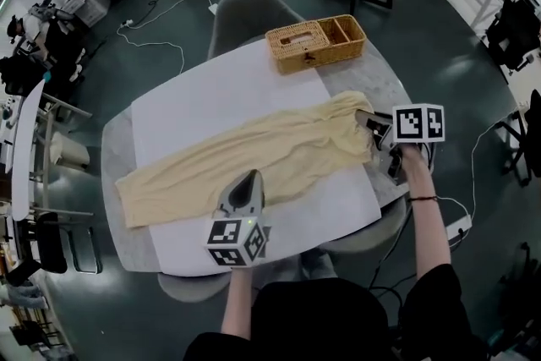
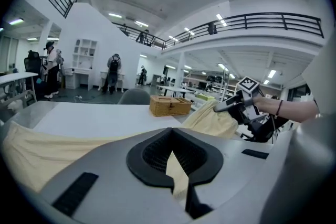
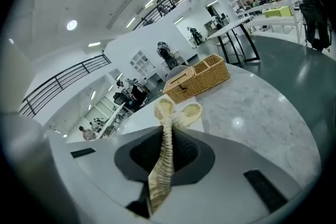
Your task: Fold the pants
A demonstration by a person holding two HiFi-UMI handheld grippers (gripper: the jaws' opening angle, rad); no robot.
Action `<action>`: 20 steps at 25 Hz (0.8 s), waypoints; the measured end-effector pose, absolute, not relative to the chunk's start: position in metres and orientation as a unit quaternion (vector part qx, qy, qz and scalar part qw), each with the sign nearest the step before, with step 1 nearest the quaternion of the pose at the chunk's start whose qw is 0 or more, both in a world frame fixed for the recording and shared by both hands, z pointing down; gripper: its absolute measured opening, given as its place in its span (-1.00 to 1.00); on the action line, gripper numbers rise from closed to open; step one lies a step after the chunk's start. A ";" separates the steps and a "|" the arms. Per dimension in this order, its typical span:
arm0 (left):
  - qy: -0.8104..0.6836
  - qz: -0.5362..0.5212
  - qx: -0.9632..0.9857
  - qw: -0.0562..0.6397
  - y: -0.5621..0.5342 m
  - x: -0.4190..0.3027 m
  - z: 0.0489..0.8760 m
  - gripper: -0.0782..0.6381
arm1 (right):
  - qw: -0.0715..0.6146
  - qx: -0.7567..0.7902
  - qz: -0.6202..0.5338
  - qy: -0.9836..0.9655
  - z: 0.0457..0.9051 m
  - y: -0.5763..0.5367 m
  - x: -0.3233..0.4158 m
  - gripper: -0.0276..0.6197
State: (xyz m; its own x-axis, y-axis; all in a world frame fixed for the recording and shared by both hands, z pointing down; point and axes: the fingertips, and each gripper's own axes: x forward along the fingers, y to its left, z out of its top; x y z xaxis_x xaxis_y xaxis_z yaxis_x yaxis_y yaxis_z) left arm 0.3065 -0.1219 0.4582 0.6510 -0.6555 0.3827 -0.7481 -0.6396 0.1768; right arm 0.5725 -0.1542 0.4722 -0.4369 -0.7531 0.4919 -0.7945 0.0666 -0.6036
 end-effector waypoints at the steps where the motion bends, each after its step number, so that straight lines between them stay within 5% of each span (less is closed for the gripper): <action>1: -0.397 0.141 0.893 0.160 -0.119 0.303 0.456 -0.74 | 0.026 0.528 0.428 -0.733 0.468 -0.153 0.569 -0.81; 20: -0.459 0.104 0.868 0.158 -0.114 0.190 0.437 -0.74 | 0.016 0.514 0.389 -0.764 0.412 -0.163 0.469 -0.81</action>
State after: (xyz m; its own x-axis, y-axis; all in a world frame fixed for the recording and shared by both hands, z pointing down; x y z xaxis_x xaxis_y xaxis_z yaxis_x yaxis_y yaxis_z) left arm 0.1904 -0.1137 0.4373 0.5573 -0.7636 0.3259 -0.8295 -0.5292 0.1785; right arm 0.4695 -0.1630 0.4116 -0.4708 -0.7735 0.4243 -0.7984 0.1690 -0.5779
